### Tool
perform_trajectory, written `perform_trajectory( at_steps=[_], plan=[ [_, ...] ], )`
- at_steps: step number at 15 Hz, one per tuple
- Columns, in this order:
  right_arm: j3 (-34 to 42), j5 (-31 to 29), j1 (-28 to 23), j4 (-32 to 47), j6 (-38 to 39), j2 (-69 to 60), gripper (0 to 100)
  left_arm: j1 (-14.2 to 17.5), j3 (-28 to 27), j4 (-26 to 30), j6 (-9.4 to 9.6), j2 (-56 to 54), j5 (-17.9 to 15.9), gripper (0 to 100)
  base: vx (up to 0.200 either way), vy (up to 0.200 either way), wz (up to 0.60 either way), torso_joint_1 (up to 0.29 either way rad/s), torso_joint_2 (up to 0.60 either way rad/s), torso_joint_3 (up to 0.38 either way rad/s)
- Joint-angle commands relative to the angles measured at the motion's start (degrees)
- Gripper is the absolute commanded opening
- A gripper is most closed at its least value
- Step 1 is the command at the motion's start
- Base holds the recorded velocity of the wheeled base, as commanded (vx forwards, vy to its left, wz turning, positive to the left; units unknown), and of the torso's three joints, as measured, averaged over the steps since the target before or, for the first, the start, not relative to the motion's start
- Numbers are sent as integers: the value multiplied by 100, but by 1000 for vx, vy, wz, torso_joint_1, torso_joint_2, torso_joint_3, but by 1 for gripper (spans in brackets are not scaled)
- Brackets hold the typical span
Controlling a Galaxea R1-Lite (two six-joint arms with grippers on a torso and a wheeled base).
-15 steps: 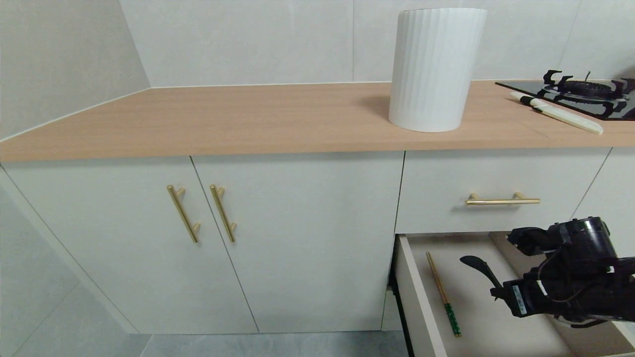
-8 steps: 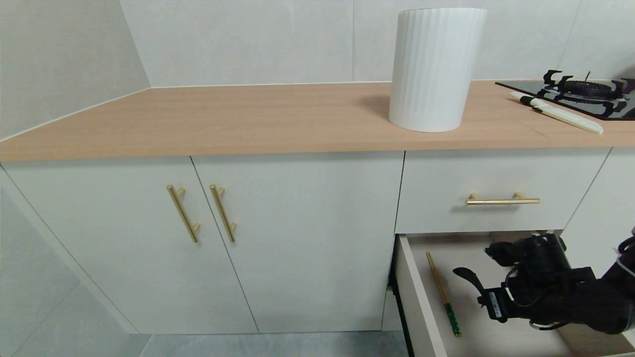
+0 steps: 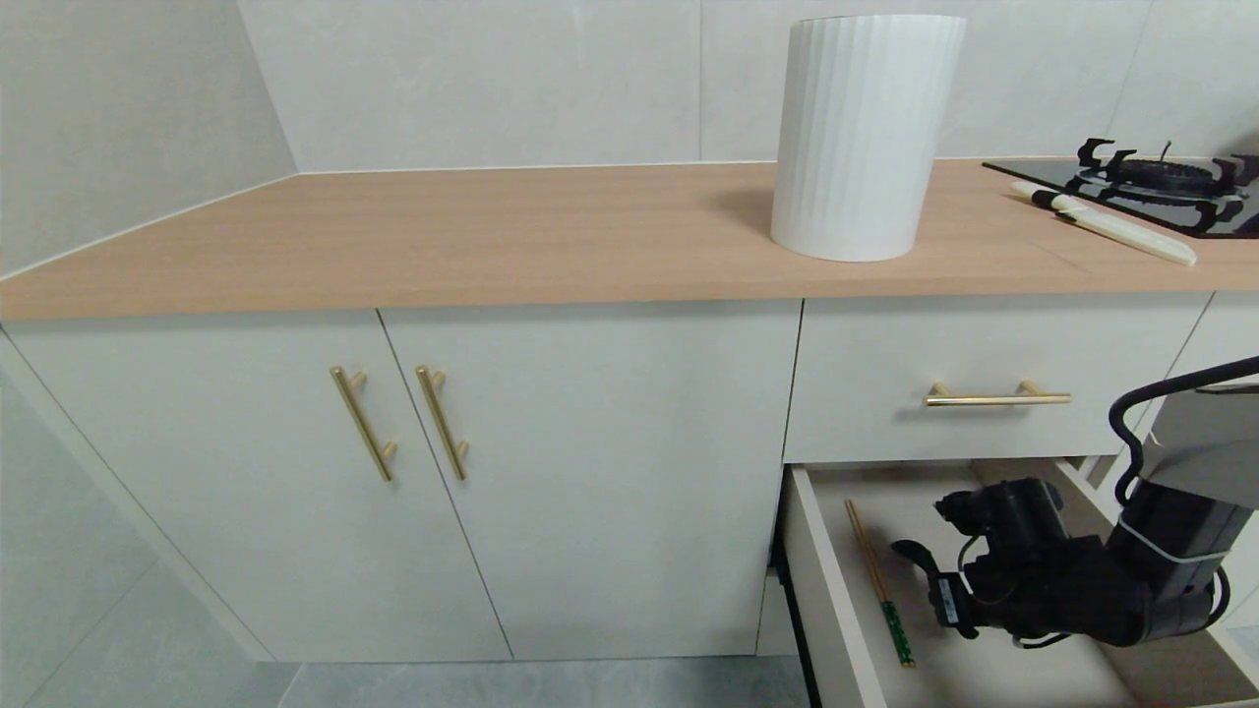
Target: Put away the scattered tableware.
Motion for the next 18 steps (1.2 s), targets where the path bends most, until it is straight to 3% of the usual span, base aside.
perform_trajectory(
  at_steps=[1,13,14,18],
  plan=[
    [-41,1,-73,-95,25,143,0,1,1,-1,-4,0,1,100,0,0,0,0,0,0],
    [-103,-131,-100,-253,113,239,0,1,1,-1,-4,0,1,100,0,0,0,0,0,0],
    [-103,-131,-100,-253,113,239,100,1,1,-1,-4,0,1,100,0,0,0,0,0,0],
    [-129,-131,-100,-253,113,248,100,1,1,-1,-4,0,1,100,0,0,0,0,0,0]
  ],
)
